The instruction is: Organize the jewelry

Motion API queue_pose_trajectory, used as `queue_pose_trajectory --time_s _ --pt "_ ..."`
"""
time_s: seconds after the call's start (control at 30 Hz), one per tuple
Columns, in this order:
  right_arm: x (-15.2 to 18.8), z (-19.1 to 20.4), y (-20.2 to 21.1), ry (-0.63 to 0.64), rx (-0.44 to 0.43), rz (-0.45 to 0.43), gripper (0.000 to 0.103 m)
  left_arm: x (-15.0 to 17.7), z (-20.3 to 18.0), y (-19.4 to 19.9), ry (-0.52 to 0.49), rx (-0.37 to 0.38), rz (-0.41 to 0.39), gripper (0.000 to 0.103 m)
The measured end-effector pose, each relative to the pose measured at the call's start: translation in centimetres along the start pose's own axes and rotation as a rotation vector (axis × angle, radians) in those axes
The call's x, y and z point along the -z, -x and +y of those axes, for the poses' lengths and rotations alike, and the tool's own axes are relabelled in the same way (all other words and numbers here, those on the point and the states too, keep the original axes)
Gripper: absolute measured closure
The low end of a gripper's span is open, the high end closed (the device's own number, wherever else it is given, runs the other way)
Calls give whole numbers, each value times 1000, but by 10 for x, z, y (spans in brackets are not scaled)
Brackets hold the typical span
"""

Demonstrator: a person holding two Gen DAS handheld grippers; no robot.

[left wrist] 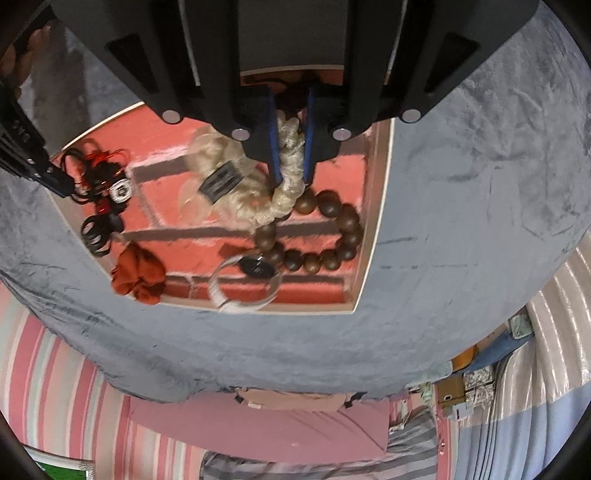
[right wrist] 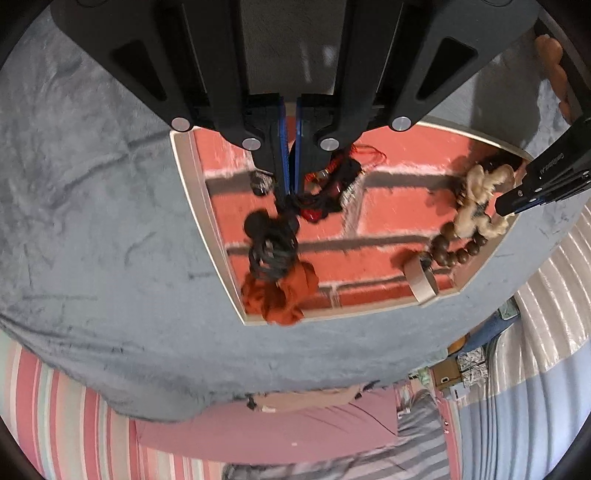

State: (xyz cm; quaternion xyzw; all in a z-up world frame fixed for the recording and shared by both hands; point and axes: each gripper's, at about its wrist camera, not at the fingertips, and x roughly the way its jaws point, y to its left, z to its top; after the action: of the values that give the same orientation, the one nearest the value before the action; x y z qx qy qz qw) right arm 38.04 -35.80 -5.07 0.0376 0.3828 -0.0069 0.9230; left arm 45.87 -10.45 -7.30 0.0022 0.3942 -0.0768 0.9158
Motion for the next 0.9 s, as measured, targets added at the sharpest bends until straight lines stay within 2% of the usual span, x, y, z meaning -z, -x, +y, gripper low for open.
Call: queue_pose_trajectory --time_s 0.03,0.07,0.1,0.17,0.2,0.23,0.3,0.33,0.53,0.73,0.9 --pt "0 0 0 0 -3 2 95 2 3 -2 8 3 9 83" --pt "0 -1 2 -2 -11 1 82 4 5 -2 15 -2 13 74" --pt "0 0 4 -2 -7 -6 59 5 8 0 26 -9 8 56" --pt "0 0 13 1 11 -45 36 8 10 8 29 21 -11 47" --pt "0 0 18 4 14 -59 31 9 9 16 17 -9 -35 36" --pt "-1 0 24 10 24 -74 27 9 8 22 8 2 -49 27" --pt "0 1 39 19 44 -100 7 12 7 40 -4 -6 -87 17" --pt "0 1 45 21 48 -115 4 14 7 49 -4 2 -103 16" --pt "18 10 97 61 87 -157 4 28 16 109 -5 27 -168 10" --pt "50 27 166 103 103 -200 4 56 27 188 -40 -34 -229 4" --pt "75 41 228 105 71 -238 4 86 38 246 -33 -77 -249 4"
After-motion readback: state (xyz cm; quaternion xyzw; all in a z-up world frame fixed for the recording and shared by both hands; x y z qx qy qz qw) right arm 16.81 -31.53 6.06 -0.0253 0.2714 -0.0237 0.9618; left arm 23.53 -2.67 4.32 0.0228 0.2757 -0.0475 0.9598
